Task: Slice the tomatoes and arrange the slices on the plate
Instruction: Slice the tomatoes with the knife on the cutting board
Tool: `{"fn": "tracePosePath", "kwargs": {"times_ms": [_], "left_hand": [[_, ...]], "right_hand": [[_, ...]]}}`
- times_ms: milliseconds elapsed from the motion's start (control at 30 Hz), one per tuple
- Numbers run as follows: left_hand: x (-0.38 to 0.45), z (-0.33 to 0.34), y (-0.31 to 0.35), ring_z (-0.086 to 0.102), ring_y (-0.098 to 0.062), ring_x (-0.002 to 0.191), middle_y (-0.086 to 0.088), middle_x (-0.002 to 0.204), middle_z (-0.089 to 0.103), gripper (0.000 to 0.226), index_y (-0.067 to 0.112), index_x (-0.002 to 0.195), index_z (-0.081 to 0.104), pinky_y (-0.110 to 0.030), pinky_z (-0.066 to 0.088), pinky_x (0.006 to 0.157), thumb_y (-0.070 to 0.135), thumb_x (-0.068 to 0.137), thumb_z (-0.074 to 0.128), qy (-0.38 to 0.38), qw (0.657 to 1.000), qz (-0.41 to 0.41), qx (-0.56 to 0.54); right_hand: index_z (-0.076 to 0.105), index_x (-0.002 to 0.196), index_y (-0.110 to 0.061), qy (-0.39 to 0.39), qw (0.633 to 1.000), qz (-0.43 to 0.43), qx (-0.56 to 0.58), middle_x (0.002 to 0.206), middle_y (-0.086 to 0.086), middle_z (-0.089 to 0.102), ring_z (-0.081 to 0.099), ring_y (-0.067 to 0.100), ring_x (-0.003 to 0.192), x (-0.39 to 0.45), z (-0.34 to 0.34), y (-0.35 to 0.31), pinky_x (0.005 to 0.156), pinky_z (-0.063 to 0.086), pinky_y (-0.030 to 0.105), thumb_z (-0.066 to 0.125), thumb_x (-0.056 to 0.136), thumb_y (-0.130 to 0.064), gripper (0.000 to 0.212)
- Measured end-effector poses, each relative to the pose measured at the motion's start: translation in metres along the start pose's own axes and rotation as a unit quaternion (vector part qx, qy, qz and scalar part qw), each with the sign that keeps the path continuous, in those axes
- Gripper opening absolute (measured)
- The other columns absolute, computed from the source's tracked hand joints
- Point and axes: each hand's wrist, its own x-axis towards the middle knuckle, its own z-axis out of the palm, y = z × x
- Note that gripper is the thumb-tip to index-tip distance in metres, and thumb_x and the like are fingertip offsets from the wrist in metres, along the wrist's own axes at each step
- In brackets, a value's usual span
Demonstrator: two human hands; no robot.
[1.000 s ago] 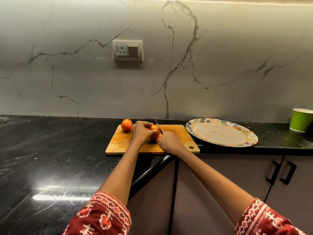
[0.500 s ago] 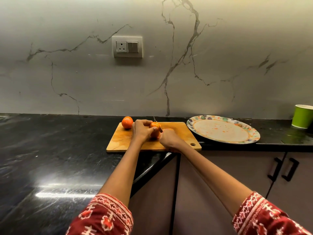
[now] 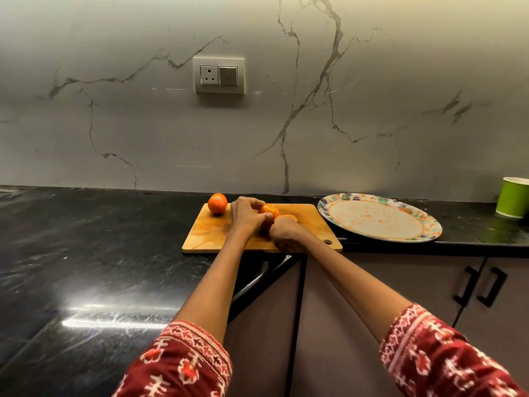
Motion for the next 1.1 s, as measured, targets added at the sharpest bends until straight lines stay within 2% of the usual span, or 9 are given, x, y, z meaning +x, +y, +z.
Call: {"fn": "tracePosePath", "kwargs": {"times_ms": [200, 300, 400, 533, 567, 667, 700, 867, 1100], "left_hand": [[0.001, -0.003, -0.005, 0.057, -0.023, 0.110, -0.011, 0.113, 0.065, 0.038, 0.007, 0.111, 0.065, -0.034, 0.049, 0.093, 0.019, 0.076, 0.074, 0.017, 1.000, -0.017, -0.017], [0.003, -0.004, -0.006, 0.058, -0.025, 0.109, -0.013, 0.112, 0.065, 0.037, 0.006, 0.111, 0.065, -0.038, 0.050, 0.092, 0.019, 0.077, 0.073, 0.016, 0.999, -0.029, -0.020], [0.004, -0.005, -0.008, 0.058, -0.024, 0.108, -0.014, 0.113, 0.064, 0.035, 0.004, 0.112, 0.063, -0.035, 0.050, 0.091, 0.019, 0.081, 0.070, 0.009, 0.999, -0.037, -0.015], [0.004, -0.012, -0.008, 0.053, -0.027, 0.116, -0.014, 0.121, 0.058, 0.043, 0.009, 0.125, 0.054, -0.040, 0.048, 0.096, 0.017, 0.084, 0.066, -0.032, 0.998, -0.044, -0.007], [0.005, -0.013, -0.007, 0.051, -0.028, 0.118, -0.014, 0.125, 0.056, 0.046, 0.013, 0.128, 0.051, -0.042, 0.046, 0.098, 0.017, 0.085, 0.065, -0.050, 0.998, -0.043, -0.007], [0.002, -0.014, 0.000, 0.049, -0.026, 0.119, -0.012, 0.131, 0.052, 0.043, 0.017, 0.127, 0.052, -0.041, 0.046, 0.098, 0.016, 0.086, 0.064, -0.088, 0.996, -0.025, 0.002], [0.001, -0.013, 0.002, 0.049, -0.026, 0.120, -0.011, 0.131, 0.051, 0.044, 0.017, 0.127, 0.052, -0.040, 0.046, 0.098, 0.017, 0.085, 0.065, -0.099, 0.995, -0.018, 0.005], [-0.007, -0.004, 0.011, 0.050, -0.024, 0.118, -0.011, 0.127, 0.052, 0.045, 0.016, 0.124, 0.049, -0.035, 0.046, 0.094, 0.018, 0.082, 0.068, -0.095, 0.995, 0.013, 0.016], [-0.007, -0.015, 0.003, 0.051, -0.025, 0.116, -0.013, 0.126, 0.053, 0.054, 0.011, 0.127, 0.047, -0.036, 0.046, 0.095, 0.024, 0.080, 0.070, -0.063, 0.998, 0.004, 0.029]], "right_hand": [[0.048, 0.074, -0.005, -0.062, 0.996, 0.017, -0.057, 0.067, 0.008, 0.051, 0.049, 0.016, 0.055, -0.011, -0.010, -0.001, 0.048, 0.041, 0.021, 0.039, 0.096, -0.011, 0.024], [0.048, 0.076, -0.004, -0.044, 0.993, 0.014, -0.112, 0.064, 0.010, 0.051, 0.048, 0.016, 0.049, -0.026, -0.004, 0.008, 0.044, 0.038, 0.022, 0.039, 0.095, -0.008, 0.021], [0.049, 0.067, -0.005, -0.023, 0.989, 0.008, -0.143, 0.080, 0.014, 0.059, 0.049, 0.016, 0.050, -0.034, -0.005, 0.020, 0.046, 0.039, 0.021, 0.040, 0.095, -0.010, 0.030], [0.059, 0.107, 0.004, 0.042, 0.995, 0.005, -0.087, 0.111, 0.020, 0.062, 0.061, 0.029, 0.095, -0.037, -0.018, 0.029, 0.073, 0.044, 0.027, 0.039, 0.097, -0.013, 0.028], [0.060, 0.104, 0.003, 0.055, 0.996, -0.002, -0.077, 0.107, 0.019, 0.063, 0.061, 0.029, 0.096, -0.036, -0.021, 0.031, 0.073, 0.045, 0.027, 0.039, 0.098, -0.014, 0.028], [0.048, 0.071, -0.006, 0.070, 0.997, 0.000, -0.028, 0.067, 0.008, 0.054, 0.052, 0.016, 0.054, -0.034, -0.030, 0.031, 0.046, 0.039, 0.020, 0.040, 0.099, -0.020, 0.032], [0.044, 0.066, -0.008, 0.067, 0.997, 0.008, -0.021, 0.062, 0.006, 0.049, 0.047, 0.013, 0.049, -0.034, -0.032, 0.029, 0.042, 0.036, 0.019, 0.039, 0.099, -0.018, 0.034], [0.042, 0.067, -0.005, 0.037, 0.999, 0.019, 0.026, 0.058, 0.009, 0.045, 0.042, 0.016, 0.045, -0.033, -0.036, 0.028, 0.040, 0.032, 0.022, 0.032, 0.097, -0.012, 0.033], [0.043, 0.075, -0.010, 0.058, 0.989, -0.014, 0.134, 0.058, 0.006, 0.043, 0.037, 0.013, 0.043, -0.029, -0.029, 0.025, 0.037, 0.026, 0.018, 0.024, 0.102, -0.024, 0.035]]}}
